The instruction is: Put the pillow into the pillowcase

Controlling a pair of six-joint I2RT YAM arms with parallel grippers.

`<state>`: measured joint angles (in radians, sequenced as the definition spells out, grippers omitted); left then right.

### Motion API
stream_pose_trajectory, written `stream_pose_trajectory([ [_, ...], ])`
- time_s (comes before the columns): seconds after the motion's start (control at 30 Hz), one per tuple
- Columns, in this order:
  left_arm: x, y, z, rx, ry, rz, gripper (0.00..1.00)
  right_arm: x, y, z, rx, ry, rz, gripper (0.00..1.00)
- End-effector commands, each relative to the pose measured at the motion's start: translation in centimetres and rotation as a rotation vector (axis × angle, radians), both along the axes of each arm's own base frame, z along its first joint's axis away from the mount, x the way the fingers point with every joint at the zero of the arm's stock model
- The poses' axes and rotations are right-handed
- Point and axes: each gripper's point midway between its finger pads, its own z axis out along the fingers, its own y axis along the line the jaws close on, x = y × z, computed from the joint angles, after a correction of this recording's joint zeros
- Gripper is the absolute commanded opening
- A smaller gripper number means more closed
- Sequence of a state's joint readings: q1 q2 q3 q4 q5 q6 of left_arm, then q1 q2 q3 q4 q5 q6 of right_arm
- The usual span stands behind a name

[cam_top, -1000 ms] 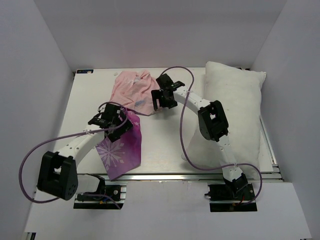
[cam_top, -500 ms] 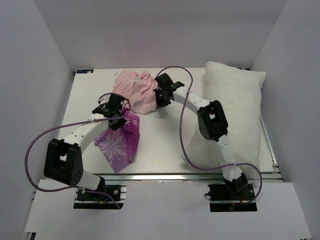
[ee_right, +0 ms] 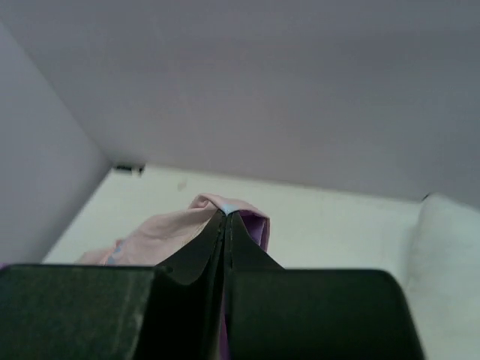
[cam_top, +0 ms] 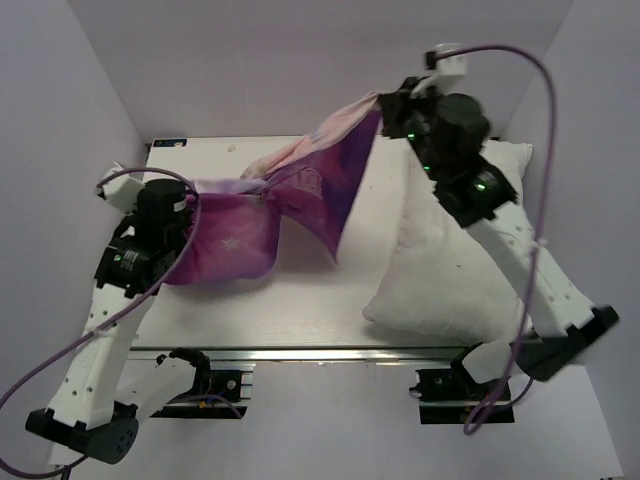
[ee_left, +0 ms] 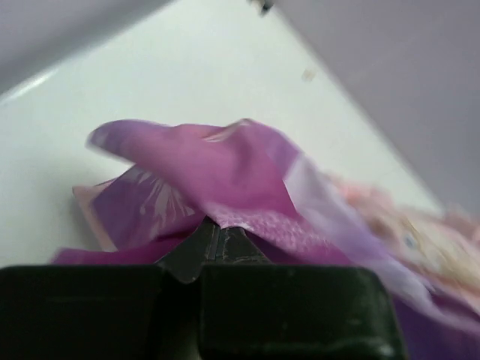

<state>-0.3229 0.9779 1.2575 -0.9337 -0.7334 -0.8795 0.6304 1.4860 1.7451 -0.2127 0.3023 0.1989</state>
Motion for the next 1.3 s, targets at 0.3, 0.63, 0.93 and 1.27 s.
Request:
stream_pose_trajectory([
  [0.3, -10.0, 6.8, 21.5, -0.018, -0.678, 0.167, 0.00, -12.5, -16.2, 18.6, 0.197, -0.437, -0.343, 0.00],
  [0.63, -5.2, 4.4, 21.2, 0.028, -0.607, 0.091, 0.00, -8.1, -15.2, 15.7, 0.090, -0.358, -0.449, 0.00],
  [0.93, 11.3, 3.4, 5.0, 0.170, -0.061, 0.149, 0.02, 9.8, -6.7, -3.6, -0.091, 0.064, -0.292, 0.00],
  [1.27, 21.0, 2.6, -6.0, 0.097, 0.239, -0.138, 0.98, 18.6, -0.7, -21.3, -0.273, 0.373, -0.095, 0.65],
])
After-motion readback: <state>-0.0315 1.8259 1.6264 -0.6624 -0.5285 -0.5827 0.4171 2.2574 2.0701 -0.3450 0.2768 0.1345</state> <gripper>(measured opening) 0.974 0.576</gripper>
